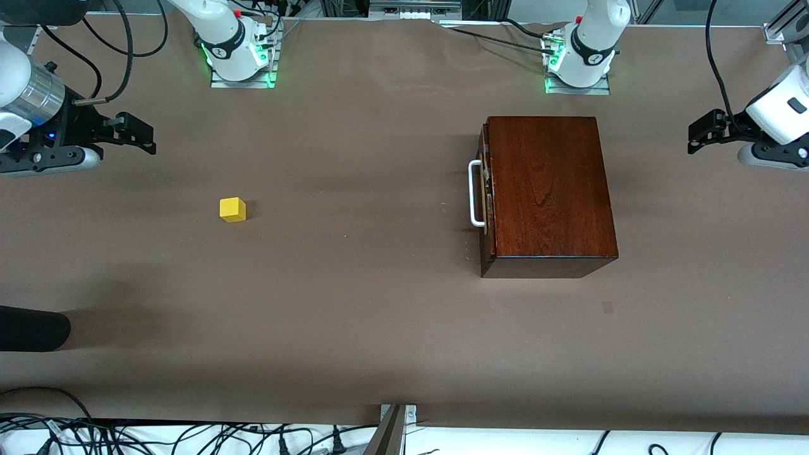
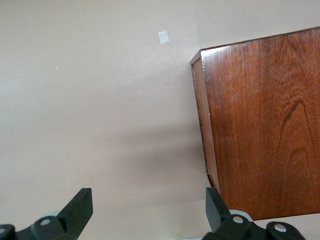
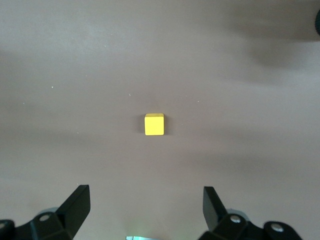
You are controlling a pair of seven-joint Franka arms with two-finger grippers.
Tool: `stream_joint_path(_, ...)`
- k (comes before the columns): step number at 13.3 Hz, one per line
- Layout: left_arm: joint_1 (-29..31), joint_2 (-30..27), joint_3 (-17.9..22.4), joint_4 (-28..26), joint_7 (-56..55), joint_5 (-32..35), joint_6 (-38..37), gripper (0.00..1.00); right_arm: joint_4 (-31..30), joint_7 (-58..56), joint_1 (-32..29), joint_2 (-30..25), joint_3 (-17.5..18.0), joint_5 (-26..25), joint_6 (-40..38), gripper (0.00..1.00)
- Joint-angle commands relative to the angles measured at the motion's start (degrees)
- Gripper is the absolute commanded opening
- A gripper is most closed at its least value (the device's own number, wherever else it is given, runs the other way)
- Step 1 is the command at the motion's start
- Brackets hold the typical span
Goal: Open drawer, take yellow block, close drawer
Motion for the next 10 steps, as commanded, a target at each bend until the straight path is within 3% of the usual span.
stream_joint_path(1,0.1,0.6,-0.2,1.7,-5.5,-4.5,-1.4,1.0,1.4,-0.3,0.0,0.2,0.0,-0.9,-0.8,1.0)
stream_joint_path(4,0.1,0.9,-0.3,1.8,-5.6,-2.1,-1.4,1.0,4.8,-0.4,-0.1,1.8,0.0,-1.1,-1.4,1.0)
stream_joint_path(10,0.2,1.2,-0.7,3.6,-5.4,-1.8,-3.9,1.0,4.9,0.0,-0.5,2.6,-0.4,-4.1,-1.3,1.0)
